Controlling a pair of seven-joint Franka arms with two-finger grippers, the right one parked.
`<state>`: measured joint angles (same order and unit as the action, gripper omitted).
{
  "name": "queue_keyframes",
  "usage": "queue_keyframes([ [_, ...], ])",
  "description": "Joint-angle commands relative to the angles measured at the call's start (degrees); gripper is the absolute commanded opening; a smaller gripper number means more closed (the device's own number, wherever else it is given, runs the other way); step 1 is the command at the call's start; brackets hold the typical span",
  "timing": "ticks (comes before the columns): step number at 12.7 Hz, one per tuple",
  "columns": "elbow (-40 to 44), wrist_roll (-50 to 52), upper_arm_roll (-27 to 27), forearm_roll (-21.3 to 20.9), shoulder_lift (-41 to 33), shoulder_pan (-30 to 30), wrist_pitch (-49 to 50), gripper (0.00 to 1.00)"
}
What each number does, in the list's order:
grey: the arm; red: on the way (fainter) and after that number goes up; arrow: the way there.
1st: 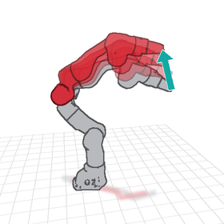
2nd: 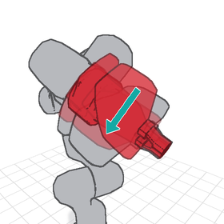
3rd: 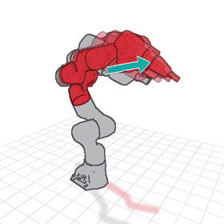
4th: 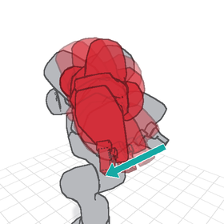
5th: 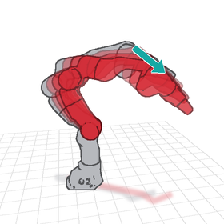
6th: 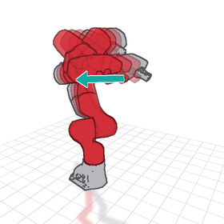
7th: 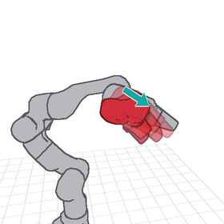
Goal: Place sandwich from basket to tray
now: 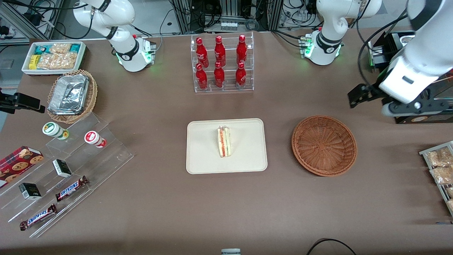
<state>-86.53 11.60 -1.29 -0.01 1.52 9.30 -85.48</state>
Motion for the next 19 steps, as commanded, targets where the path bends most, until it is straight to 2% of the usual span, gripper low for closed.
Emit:
queue_keyframes([
  [1, -6.7, -4.8, -0.6, 0.3, -6.1, -2.7, 0.0, 1.0],
  [4, -6.4, -8.2, -1.1, -0.7, -6.4, -7.0, 1.1, 1.0],
  [9, -2.3, -12.6, -1.1, -3.5, -3.5, -7.3, 1.2, 1.0],
  [19, 1.0, -12.4, -1.0, -2.8, -0.4, -8.2, 0.0, 1.0],
])
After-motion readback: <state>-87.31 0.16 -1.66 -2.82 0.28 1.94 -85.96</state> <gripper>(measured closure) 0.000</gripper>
